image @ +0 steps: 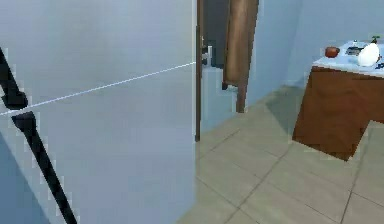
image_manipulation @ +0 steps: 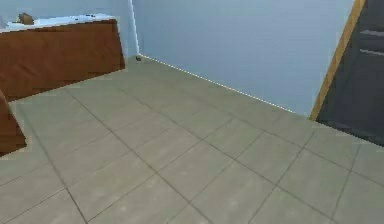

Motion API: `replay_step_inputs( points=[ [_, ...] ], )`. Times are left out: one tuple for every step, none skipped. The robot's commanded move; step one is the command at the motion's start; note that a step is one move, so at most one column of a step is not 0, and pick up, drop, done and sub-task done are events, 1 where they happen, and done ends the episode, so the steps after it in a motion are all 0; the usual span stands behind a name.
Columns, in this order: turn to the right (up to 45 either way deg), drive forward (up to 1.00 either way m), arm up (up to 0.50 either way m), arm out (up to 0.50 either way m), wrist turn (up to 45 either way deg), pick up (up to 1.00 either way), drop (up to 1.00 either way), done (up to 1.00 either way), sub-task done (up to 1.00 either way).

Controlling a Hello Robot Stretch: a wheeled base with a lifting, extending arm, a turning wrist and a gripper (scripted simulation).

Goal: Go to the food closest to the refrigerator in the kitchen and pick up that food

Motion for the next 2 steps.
replay_step_inputs(
  points=[
    [45.0,0.0,0.0,0.0,0.0,0.0,0.0,0.0,0.0],
    [12.0,0.0,0.0,0.0,0.0,0.0,0.0,0.0,0.0]
  ],
)
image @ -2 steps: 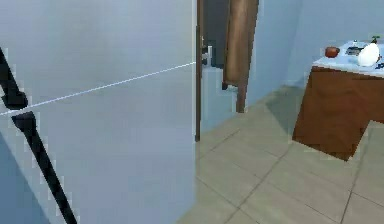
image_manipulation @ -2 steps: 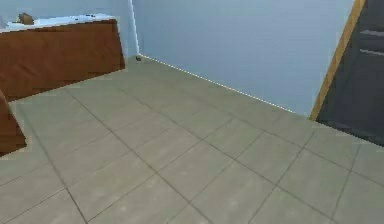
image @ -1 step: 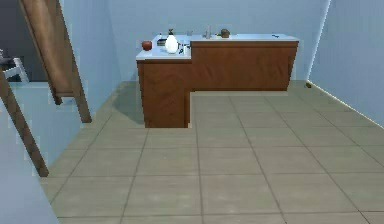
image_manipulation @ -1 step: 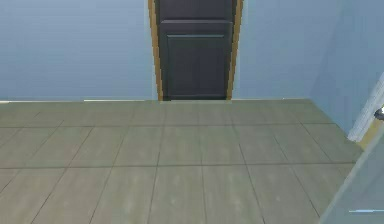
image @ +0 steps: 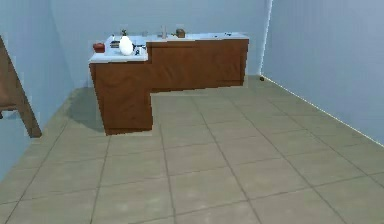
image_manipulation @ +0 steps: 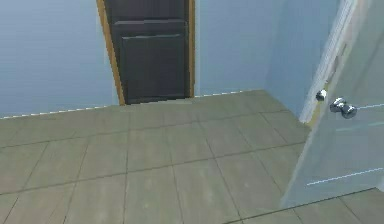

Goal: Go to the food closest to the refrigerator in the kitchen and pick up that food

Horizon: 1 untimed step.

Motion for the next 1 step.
replay_step_inputs(
  points=[
    [0.0,1.0,0.0,0.0,0.0,0.0,0.0,0.0,0.0]
  ],
)
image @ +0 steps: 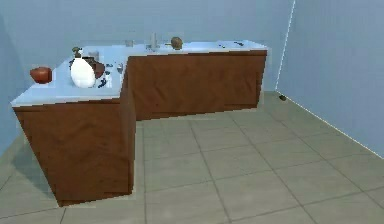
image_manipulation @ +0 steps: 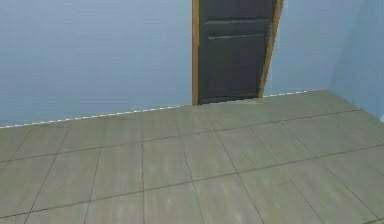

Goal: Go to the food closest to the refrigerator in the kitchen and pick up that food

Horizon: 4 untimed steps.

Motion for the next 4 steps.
replay_step_inputs(
  points=[
    [3.0,0.0,0.0,0.0,0.0,0.0,0.0,0.0,0.0],
    [0.0,1.0,0.0,0.0,0.0,0.0,0.0,0.0,0.0],
    [6.0,0.0,0.0,0.0,0.0,0.0,0.0,0.0,0.0],
    [0.0,0.2,0.0,0.0,0.0,0.0,0.0,0.0,0.0]
  ],
)
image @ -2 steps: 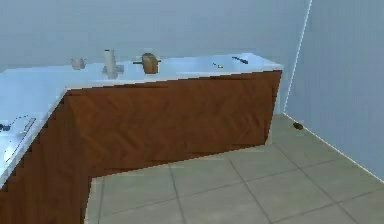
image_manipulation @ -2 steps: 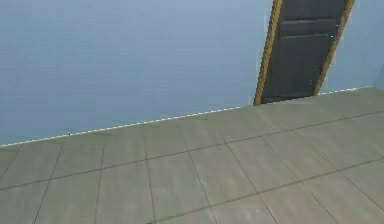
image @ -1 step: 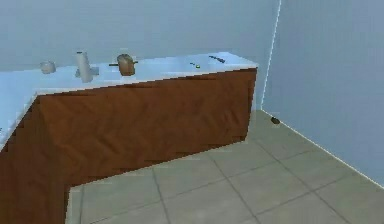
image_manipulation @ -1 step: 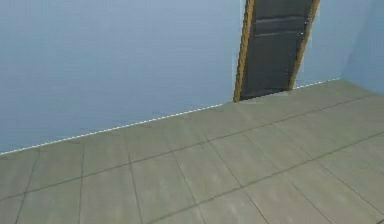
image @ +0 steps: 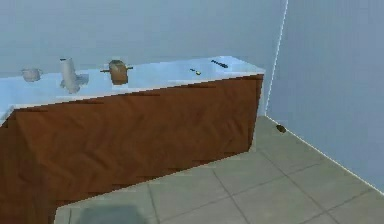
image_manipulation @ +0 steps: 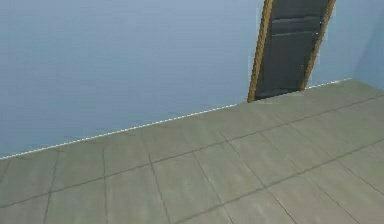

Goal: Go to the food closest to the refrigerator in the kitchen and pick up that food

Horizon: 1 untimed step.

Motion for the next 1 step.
replay_step_inputs(
  points=[
    [-18.0,0.0,0.0,0.0,0.0,0.0,0.0,0.0,0.0]
  ],
)
